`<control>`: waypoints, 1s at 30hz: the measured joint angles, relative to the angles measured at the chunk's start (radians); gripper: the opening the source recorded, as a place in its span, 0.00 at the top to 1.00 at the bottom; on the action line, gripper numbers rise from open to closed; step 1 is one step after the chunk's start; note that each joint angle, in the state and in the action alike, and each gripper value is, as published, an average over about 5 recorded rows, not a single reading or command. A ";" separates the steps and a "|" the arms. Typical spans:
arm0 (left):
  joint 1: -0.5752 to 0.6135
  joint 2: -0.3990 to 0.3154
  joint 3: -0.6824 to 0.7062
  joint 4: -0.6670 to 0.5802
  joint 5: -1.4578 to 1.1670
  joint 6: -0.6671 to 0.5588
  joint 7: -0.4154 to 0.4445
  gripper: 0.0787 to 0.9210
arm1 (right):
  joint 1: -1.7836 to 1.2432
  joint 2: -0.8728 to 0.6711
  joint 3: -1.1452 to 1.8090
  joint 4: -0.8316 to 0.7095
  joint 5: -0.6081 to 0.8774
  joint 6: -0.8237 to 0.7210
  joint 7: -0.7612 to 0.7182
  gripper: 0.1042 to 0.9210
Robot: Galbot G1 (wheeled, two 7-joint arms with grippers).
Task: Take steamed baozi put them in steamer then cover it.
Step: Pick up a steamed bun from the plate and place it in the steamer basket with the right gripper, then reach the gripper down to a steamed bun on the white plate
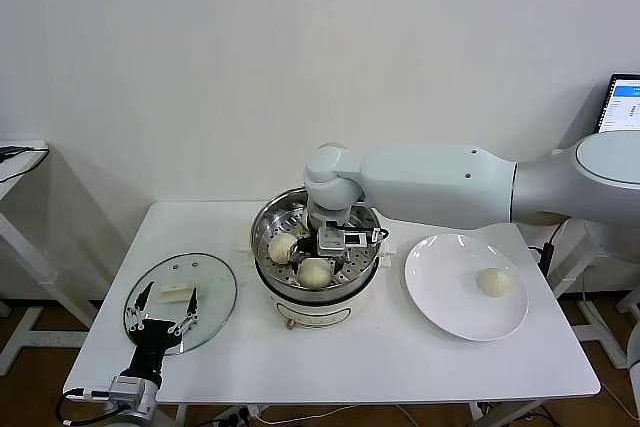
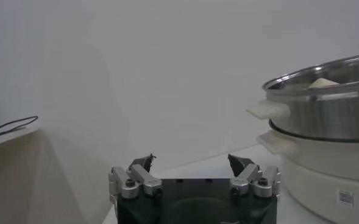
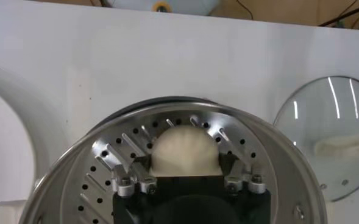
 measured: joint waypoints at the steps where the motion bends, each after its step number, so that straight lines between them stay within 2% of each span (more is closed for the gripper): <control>1: 0.000 0.000 0.000 0.000 0.000 0.000 0.000 0.12 | 0.002 -0.003 0.003 0.000 0.003 0.000 -0.002 0.12; 13: 0.006 -0.003 0.015 -0.013 0.006 0.004 -0.004 0.12 | 0.120 -0.142 -0.001 0.061 0.119 -0.040 -0.059 0.12; 22: 0.017 -0.007 0.031 -0.032 0.021 0.005 -0.009 0.12 | 0.153 -0.373 -0.001 0.069 0.236 -0.217 -0.144 0.12; 30: 0.023 -0.010 0.037 -0.040 0.029 0.003 -0.011 0.12 | 0.043 -0.549 0.080 -0.012 0.220 -0.354 -0.190 0.12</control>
